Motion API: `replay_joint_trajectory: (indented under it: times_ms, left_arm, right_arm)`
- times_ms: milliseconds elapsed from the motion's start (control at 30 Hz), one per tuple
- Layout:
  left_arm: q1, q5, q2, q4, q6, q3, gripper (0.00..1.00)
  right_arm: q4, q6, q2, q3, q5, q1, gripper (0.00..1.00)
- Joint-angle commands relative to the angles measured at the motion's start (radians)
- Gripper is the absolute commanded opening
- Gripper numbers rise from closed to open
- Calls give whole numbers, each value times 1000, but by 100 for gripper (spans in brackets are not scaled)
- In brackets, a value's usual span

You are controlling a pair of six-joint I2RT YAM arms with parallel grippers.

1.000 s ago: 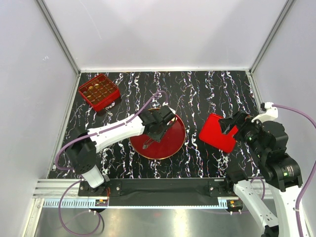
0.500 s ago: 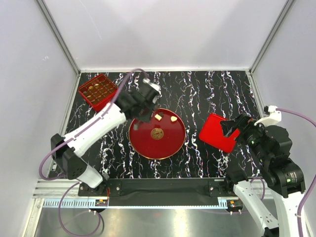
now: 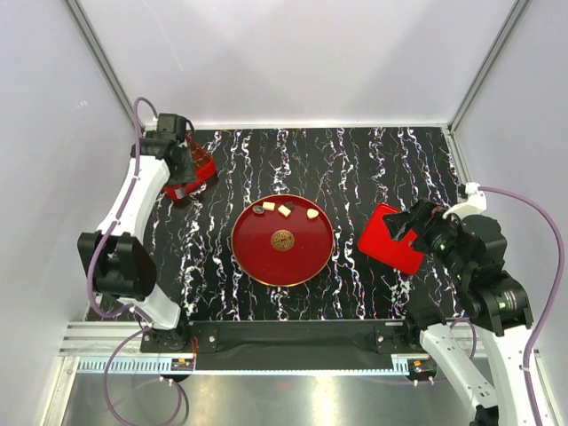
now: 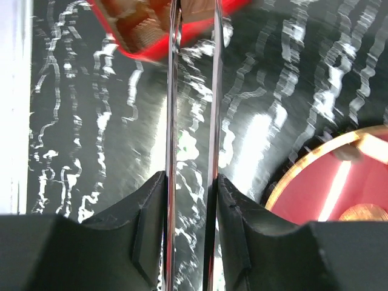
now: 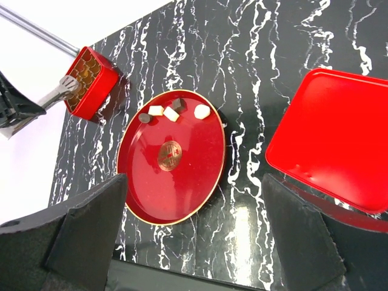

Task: Pack the chocolate

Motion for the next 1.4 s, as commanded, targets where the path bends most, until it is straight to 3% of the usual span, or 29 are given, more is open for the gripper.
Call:
replay_joint_trajectory:
  times_ms: [0,367,767,1033,1367]
  left_arm:
    - [63,44,36,88,31,63,39]
    - [158,27,176,103,54,198,39]
    - [167,-44,308,109,61,305,39]
    - [173,-99,317,121,81,298,39]
    - [172,-65,300,109,80,298,46]
  right_arm:
    - [85,-3,37,1,-32,1,100]
    - [115,32,17,-82,-33,-1,100]
    - [132,-3,64,-50,2,1,100]
    - [148,-9,81,-58,26,-1,100]
    - [137,-24,94,-24,42,1,100]
